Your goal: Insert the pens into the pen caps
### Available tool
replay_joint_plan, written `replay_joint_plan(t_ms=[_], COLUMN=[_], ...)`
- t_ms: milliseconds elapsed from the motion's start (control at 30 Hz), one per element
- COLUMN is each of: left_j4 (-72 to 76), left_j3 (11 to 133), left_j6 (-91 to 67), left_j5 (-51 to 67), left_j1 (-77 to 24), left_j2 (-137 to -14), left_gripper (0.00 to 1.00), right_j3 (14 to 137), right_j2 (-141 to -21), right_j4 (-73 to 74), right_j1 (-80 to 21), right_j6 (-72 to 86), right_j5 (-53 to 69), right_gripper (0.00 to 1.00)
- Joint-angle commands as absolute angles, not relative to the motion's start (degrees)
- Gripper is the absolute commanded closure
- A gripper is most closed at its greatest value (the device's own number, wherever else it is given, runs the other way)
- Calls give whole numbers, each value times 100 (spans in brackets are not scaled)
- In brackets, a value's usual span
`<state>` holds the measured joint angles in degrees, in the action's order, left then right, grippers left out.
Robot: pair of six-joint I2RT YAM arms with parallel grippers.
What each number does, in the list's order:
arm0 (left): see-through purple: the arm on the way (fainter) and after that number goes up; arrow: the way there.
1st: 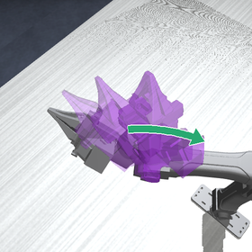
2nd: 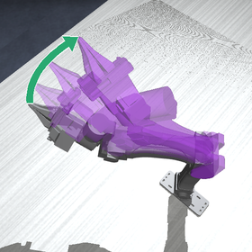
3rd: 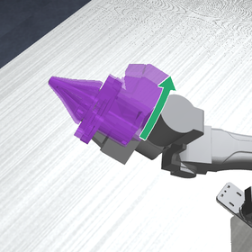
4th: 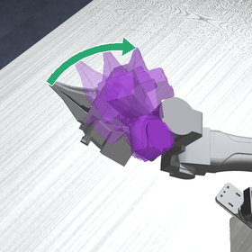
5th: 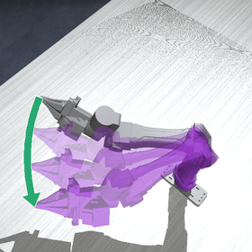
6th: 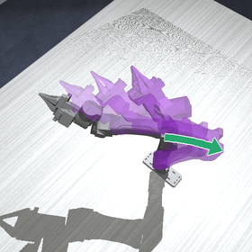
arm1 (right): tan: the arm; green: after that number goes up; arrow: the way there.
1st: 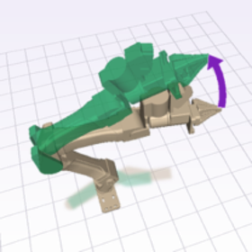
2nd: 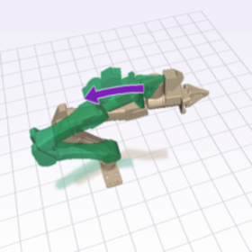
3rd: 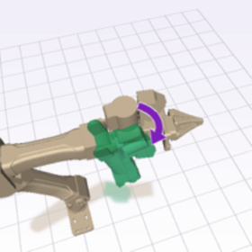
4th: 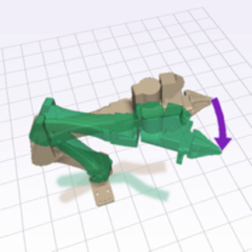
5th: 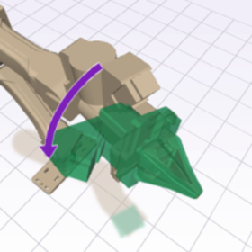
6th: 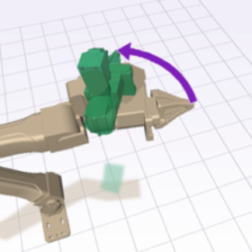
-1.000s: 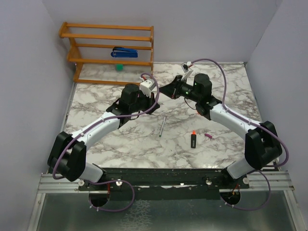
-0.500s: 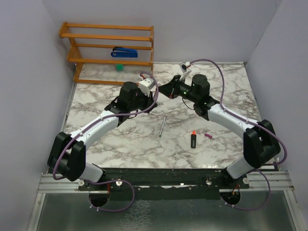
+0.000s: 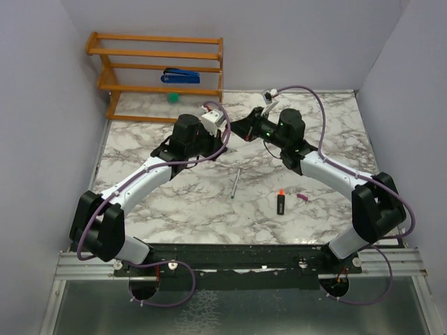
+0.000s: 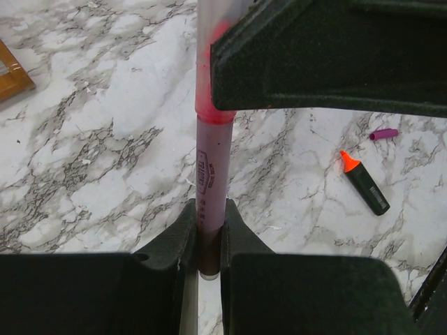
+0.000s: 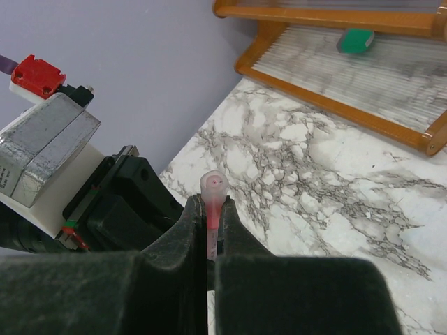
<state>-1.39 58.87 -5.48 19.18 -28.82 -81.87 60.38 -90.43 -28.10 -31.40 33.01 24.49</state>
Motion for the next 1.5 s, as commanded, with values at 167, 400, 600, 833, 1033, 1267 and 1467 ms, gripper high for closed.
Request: replay_joint_plan(t_ms=[167, 400, 600, 833, 1033, 1267, 1467], left_j4=[2302, 2563, 2618, 2730, 2889, 3017, 3088], left_j3=[7045, 7105, 7105, 6982, 6864, 6764, 6675], left_j6=[-539, -457, -253, 160, 84, 112, 132], left_j5=[840, 784, 622, 505, 445, 365, 302], left_j1=[-2496, -2496, -2493, -2466, -2426, -2417, -2408], left_j2=[-7975, -7906, -7823, -7636, -7580, -7536, -7460], left_gripper=[100, 100, 100, 100, 100, 100, 100], right_j3=[5336, 5277, 5233, 5310, 5313, 5335, 5353], right_j2=[-9511, -9609, -9684, -9755, -9811, -9957, -10066], right_j4=[-1422, -1704, -1827, -1379, -1269, -1357, -1342], right_j1=[-3833, -3919, -3996, -4056, -4085, -4113, -4131], right_j6=[3556, 3763, 3847, 3627, 3614, 3755, 3773], right_j5=[4096, 4327, 4471, 4579, 4720, 4863, 4905], right_gripper=[100, 100, 100, 100, 100, 100, 100])
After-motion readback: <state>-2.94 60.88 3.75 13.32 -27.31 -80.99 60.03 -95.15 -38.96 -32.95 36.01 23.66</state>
